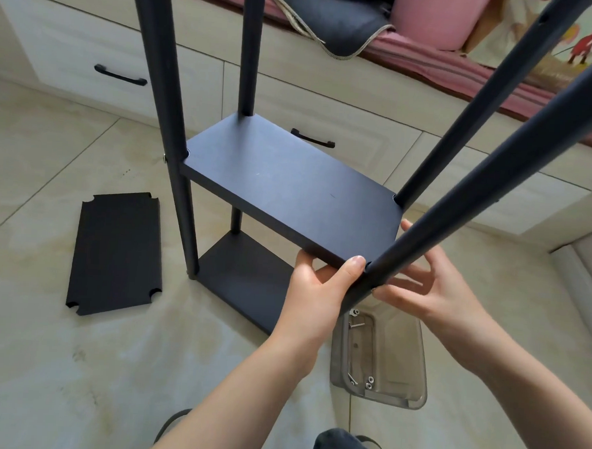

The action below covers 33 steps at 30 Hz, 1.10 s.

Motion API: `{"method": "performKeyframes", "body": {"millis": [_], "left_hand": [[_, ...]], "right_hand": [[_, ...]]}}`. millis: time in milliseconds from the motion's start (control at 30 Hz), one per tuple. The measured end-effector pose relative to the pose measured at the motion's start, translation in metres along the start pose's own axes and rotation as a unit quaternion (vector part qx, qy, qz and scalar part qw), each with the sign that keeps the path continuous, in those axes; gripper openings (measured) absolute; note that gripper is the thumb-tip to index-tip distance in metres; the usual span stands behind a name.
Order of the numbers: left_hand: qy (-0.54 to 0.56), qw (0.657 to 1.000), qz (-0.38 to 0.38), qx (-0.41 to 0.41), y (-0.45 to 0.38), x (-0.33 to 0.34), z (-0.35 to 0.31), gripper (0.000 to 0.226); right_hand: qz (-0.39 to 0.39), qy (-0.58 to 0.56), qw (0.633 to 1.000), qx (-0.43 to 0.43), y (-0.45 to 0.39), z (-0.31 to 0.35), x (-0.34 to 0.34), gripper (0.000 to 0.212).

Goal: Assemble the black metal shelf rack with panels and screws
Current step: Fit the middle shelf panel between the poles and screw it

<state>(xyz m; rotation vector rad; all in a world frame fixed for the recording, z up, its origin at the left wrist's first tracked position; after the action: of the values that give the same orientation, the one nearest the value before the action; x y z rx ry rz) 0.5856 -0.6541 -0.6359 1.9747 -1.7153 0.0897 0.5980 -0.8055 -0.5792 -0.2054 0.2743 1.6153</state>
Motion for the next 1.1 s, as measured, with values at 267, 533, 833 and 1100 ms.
{"method": "performKeyframes", "body": {"millis": [267, 533, 833, 1100], "left_hand": [[-0.336, 0.858, -0.201, 0.333, 0.020, -0.021, -0.054, 0.080], [-0.601, 0.673, 0.115, 0.415, 0.014, 0.014, -0.059, 0.061], [-0.610, 0.659, 0.072, 0.435, 0.018, 0.025, -0.065, 0.050], [-0.582, 0.698, 0.183, 0.373, 0.002, 0.039, -0.076, 0.029]], "right_hand": [[0.003, 0.017, 1.000, 0.002, -0.010, 0.006, -0.003, 0.062], [0.026, -0.007, 1.000, 0.014, -0.012, 0.006, -0.005, 0.060], [-0.001, -0.254, 0.953, 0.167, -0.018, -0.018, -0.015, 0.045], [0.057, -0.381, 0.897, 0.216, -0.057, -0.009, 0.030, 0.035]]}}
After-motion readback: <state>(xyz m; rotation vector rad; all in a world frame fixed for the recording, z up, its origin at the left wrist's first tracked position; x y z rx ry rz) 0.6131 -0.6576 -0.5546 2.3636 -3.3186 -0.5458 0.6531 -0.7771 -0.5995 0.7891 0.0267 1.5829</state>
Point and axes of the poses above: each hand's wrist, its own y-axis away from the middle knuckle, its own x-axis out of the palm, z = x × y, the point moved 6 cm from there along -y, towards the middle knuckle, and after that the axes turned 7 degrees about -z, right-handed, at the moved point
